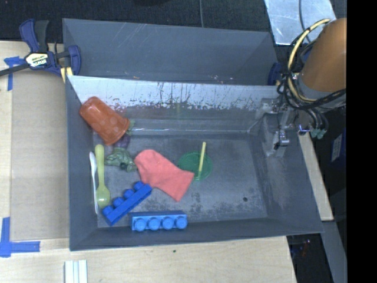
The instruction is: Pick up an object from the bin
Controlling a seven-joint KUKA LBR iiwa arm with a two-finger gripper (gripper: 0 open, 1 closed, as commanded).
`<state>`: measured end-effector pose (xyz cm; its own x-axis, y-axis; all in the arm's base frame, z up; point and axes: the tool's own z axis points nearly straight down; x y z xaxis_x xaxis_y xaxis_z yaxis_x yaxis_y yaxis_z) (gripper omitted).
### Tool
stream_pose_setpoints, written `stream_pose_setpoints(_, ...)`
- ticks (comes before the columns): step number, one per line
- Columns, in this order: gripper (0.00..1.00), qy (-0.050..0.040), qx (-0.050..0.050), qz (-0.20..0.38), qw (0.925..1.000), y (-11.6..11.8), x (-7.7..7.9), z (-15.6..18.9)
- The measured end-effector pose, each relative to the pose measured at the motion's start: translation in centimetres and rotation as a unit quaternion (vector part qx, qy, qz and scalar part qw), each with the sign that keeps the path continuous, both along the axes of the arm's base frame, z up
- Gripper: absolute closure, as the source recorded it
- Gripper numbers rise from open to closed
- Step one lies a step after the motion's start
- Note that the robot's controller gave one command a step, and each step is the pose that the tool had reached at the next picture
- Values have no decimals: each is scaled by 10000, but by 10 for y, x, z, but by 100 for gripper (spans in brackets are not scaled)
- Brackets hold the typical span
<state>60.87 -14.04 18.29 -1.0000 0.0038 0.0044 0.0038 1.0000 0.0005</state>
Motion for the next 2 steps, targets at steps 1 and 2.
stream_pose_setpoints(1,0,-43,-7,15,10000,1,2,5)
stream_pose_setpoints(2,0,-55,-9,273,9996,57,8,26)
